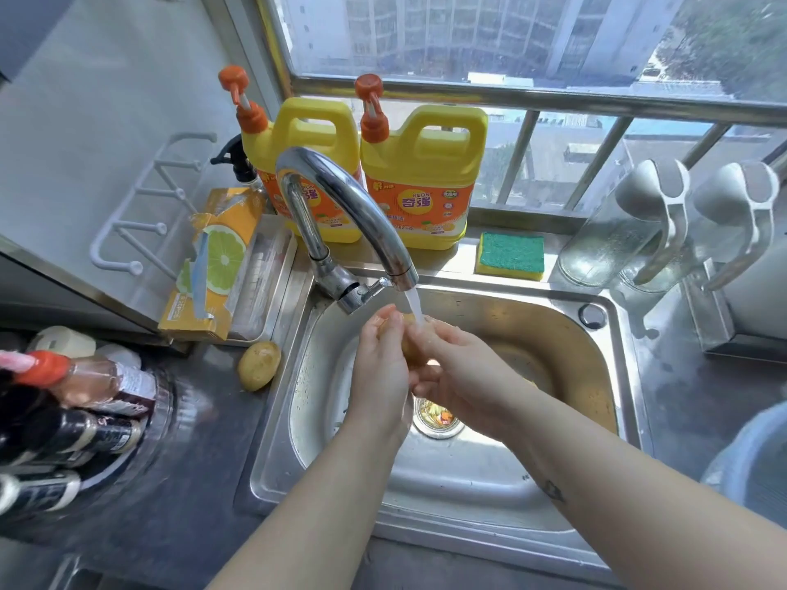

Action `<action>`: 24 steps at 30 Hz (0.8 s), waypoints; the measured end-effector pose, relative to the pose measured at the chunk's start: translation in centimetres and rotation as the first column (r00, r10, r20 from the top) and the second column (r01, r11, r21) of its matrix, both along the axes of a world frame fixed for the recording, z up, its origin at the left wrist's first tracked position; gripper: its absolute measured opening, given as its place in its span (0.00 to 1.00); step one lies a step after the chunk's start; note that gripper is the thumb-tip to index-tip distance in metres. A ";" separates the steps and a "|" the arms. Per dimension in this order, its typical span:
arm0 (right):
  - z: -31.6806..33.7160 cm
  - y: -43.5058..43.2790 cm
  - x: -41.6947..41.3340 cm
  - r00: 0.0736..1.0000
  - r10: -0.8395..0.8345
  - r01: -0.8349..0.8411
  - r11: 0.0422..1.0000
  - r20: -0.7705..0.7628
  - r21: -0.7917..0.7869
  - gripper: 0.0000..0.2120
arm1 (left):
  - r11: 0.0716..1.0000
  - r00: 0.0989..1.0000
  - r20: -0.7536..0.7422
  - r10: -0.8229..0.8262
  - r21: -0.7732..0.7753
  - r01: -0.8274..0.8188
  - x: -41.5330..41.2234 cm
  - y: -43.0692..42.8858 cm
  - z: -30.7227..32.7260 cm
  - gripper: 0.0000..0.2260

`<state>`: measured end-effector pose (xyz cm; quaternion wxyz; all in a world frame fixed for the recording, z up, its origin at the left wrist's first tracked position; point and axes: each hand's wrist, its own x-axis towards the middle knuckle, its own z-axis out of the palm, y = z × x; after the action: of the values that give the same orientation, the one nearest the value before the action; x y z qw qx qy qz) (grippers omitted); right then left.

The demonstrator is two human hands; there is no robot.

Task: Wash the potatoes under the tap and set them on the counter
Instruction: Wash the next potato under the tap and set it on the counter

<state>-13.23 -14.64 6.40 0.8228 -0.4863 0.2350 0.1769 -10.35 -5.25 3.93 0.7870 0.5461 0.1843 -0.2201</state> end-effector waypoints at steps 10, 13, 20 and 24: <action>0.5 0.1 0.6 0.984 -0.147 0.141 0.988 -0.099 -0.060 0.16 | 1.000 1.000 0.019 0.003 0.004 -0.003 -0.2 -0.4 0.8 0.13; 0.9 0.2 0.4 0.992 -0.072 0.069 0.997 -0.100 -0.036 0.12 | 0.999 0.999 0.036 -0.037 0.031 0.036 -0.4 -0.1 1.0 0.11; 0.5 0.5 1.7 0.952 -0.122 0.103 0.991 -0.279 -0.081 0.11 | 0.965 0.967 0.183 -0.176 0.224 0.133 -1.1 0.1 0.9 0.12; 0.4 0.1 1.6 0.927 -0.165 0.216 0.969 -0.336 0.119 0.17 | 0.983 0.980 0.172 -0.099 0.167 0.070 -0.3 0.2 1.3 0.10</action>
<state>-11.62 -14.59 6.75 0.8214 -0.3605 0.3987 0.1908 -10.68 -5.07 5.19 0.7438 0.6327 0.1061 -0.1879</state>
